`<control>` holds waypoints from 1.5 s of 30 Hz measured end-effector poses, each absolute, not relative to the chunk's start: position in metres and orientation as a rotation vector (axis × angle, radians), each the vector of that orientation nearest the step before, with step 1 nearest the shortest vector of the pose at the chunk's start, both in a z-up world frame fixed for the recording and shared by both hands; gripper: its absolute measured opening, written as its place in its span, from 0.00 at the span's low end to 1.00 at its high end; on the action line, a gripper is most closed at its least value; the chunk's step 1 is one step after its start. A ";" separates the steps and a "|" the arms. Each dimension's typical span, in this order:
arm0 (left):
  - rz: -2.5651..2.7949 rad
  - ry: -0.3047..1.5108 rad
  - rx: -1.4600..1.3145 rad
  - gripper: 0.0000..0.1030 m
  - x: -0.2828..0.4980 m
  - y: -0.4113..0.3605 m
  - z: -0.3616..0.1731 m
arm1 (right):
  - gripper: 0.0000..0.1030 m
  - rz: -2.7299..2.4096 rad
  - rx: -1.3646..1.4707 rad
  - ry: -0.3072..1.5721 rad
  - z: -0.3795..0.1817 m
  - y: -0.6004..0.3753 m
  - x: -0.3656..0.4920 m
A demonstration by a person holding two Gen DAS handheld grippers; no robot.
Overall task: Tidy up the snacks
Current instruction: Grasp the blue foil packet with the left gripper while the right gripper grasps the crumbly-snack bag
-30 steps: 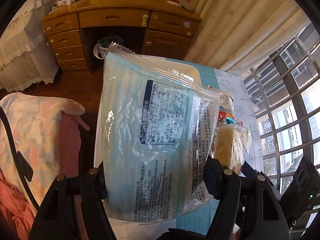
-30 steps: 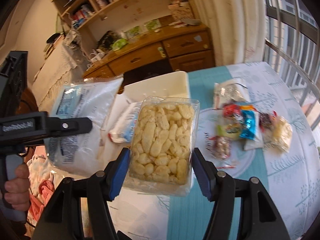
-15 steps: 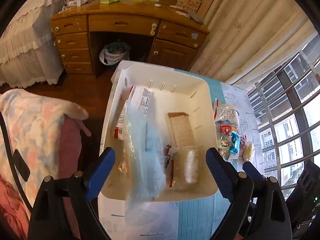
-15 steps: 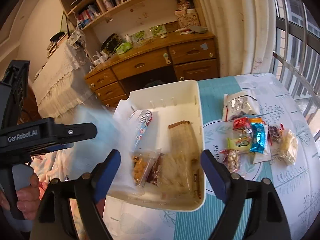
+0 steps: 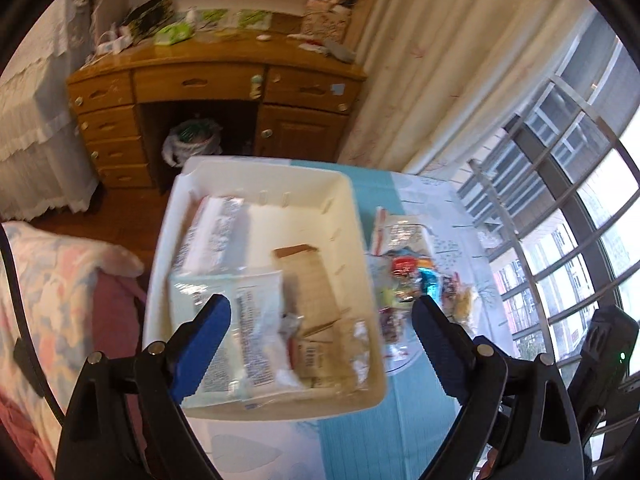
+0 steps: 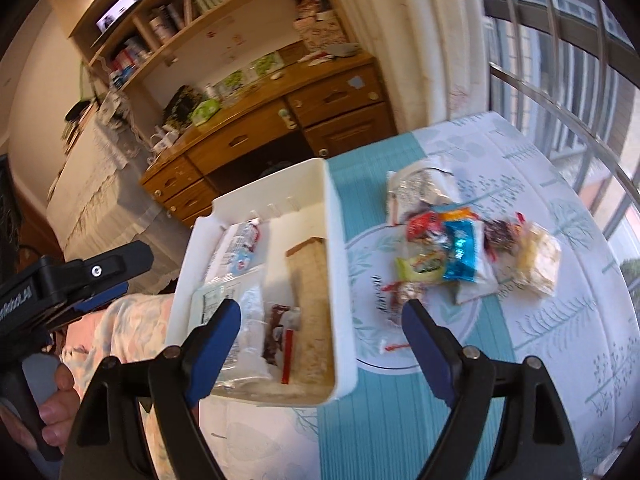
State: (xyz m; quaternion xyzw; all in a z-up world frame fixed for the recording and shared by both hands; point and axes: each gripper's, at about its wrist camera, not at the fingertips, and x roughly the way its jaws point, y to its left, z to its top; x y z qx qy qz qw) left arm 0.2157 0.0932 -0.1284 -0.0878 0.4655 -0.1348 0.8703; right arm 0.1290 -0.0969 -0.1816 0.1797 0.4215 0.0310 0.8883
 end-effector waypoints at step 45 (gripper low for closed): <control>-0.252 0.930 0.115 0.75 0.246 -0.183 -0.287 | 0.78 -0.016 0.697 1.277 -0.300 -0.330 0.198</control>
